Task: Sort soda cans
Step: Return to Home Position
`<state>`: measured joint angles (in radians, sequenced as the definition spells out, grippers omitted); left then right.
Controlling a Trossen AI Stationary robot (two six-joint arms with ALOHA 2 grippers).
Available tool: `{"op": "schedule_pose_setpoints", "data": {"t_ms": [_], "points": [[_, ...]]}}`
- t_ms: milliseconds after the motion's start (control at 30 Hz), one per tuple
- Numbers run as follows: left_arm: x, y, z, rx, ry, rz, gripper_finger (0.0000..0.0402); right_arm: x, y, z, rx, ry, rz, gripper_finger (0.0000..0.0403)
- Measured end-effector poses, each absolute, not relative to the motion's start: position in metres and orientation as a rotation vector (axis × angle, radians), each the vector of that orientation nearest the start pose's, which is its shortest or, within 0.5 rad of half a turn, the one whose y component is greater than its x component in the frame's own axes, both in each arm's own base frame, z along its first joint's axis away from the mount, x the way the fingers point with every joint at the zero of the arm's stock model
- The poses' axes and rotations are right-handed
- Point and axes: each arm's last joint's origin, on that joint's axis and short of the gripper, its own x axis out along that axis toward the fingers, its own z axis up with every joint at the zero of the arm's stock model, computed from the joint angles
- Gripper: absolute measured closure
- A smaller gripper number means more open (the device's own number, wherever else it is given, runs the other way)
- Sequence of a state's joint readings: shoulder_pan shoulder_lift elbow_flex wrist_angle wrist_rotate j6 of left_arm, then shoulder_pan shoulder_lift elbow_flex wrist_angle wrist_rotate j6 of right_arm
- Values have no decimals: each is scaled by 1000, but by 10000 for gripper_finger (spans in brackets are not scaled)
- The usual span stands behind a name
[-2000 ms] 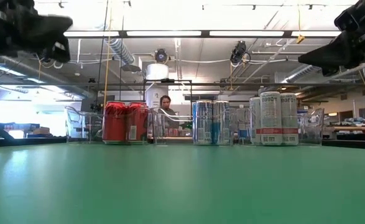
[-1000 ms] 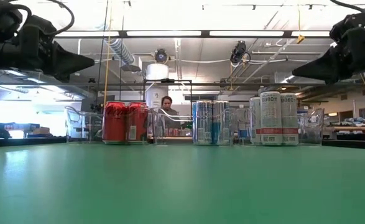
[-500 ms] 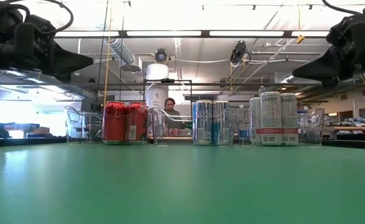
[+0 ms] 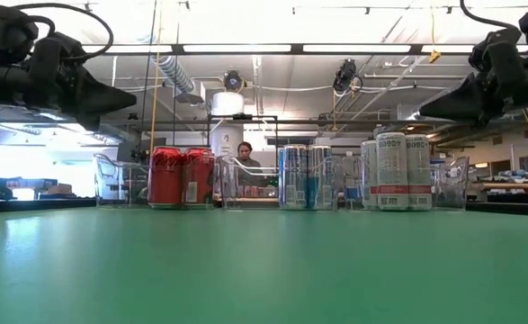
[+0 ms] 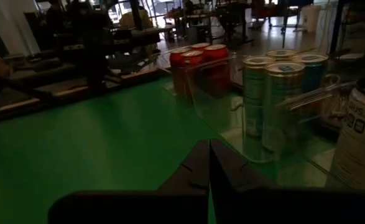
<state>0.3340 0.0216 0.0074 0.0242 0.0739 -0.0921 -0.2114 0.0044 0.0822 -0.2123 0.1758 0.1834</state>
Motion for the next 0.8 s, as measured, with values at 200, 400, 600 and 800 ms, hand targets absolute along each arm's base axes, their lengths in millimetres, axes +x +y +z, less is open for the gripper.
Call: {"op": "schedule_pose_setpoints", "data": {"t_ms": [200,400,600,800], "points": [[94,30,168,-132,-41,258,390,88,-24,171,182,99,-395,401],[94,30,168,-131,-41,259,390,88,-24,171,181,99,-395,399],[94,30,168,-131,-40,259,390,88,-24,171,181,99,-395,402],[94,30,168,-130,-41,259,390,88,-24,171,181,99,-395,398]]}}
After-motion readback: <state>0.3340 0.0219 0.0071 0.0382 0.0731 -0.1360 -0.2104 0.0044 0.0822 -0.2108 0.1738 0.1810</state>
